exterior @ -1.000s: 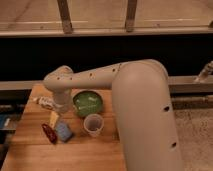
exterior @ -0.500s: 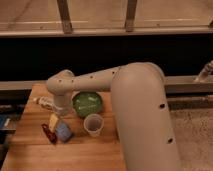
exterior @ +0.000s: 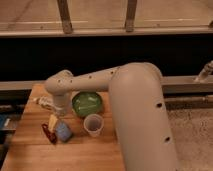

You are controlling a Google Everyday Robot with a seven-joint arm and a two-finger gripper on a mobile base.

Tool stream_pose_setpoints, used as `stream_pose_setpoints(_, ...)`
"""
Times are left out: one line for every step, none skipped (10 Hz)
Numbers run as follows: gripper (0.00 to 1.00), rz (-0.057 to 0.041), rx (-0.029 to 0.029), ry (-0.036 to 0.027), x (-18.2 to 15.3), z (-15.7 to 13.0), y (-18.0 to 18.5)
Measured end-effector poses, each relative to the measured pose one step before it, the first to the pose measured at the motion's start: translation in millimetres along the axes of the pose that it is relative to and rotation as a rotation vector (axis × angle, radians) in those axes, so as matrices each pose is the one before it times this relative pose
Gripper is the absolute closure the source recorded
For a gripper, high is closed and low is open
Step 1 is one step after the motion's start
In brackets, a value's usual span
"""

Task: Wipe the white sponge on the table

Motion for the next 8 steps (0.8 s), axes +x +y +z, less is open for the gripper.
stream_pose_setpoints(0.2, -0.00792, -0.00835, 0.01095, -2.03, 7.29, 0.63)
stream_pose_setpoints(0.2, -0.00423, -0.00687, 0.01217, -1.05, 6.01, -0.51)
stream_pose_setpoints(0.2, -0.00401, -0.0065, 0.00985, -1.54, 2.92, 0.72)
stream_pose_setpoints(0.2, -0.0028, -0.00678, 0.00704, -1.16, 3.22, 0.94)
stream_pose_setpoints(0.2, -0.00032, -0.00503, 0.00575, -0.36, 3.25, -0.16)
stream_pose_setpoints(0.2, 0.00009, -0.00715, 0.00591, -0.44, 4.25, -0.5)
stream_pose_setpoints(0.2, -0.00062, -0.01159, 0.01025, -1.03, 7.52, -1.0)
stream_pose_setpoints(0.2, 0.00058, -0.0072, 0.0068, -0.54, 5.28, -0.93)
